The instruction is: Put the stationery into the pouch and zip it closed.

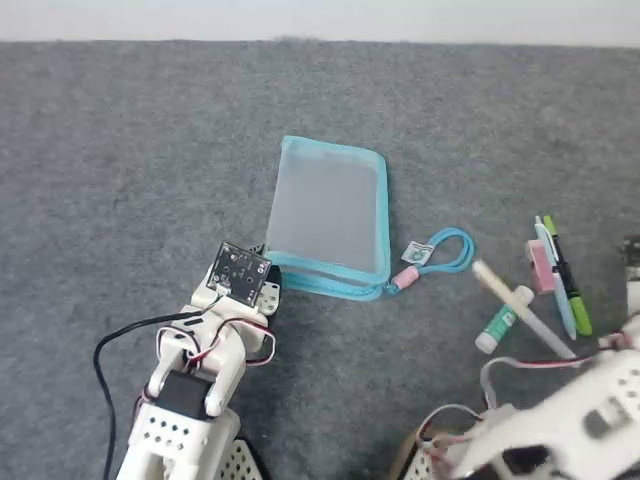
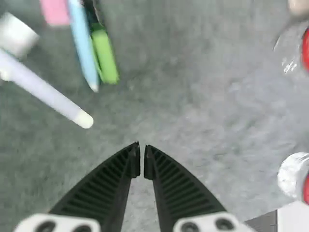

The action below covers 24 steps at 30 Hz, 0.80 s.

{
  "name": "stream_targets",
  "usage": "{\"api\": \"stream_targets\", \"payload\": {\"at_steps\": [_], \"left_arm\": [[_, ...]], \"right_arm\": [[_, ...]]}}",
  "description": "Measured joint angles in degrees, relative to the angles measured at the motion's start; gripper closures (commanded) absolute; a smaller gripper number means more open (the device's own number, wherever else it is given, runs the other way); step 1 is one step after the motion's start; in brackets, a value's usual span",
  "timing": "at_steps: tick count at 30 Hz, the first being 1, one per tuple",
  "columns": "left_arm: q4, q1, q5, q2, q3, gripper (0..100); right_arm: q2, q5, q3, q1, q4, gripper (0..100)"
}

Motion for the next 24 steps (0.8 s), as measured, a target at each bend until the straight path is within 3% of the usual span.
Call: {"api": "stream_targets", "payload": {"at_steps": [5,9,14,24], "left_arm": [[0.00,0.00,0.00,0.00,0.00,99],[0.00,0.00,0.00,0.00,0.00,99],[0.00,0.00,0.00,0.00,0.00,99],[0.00,0.00,0.00,0.00,0.00,99]], "right_arm": [[11.16,4.22,0.00,0.26,-0.97,94.1],[11.87,6.77,0.00,-5.27,0.97,85.4],[13.89,12.40,0.00,-15.21,3.08,86.4],[29.01,19.16,0.00,-15.82,-1.41,86.4]]}}
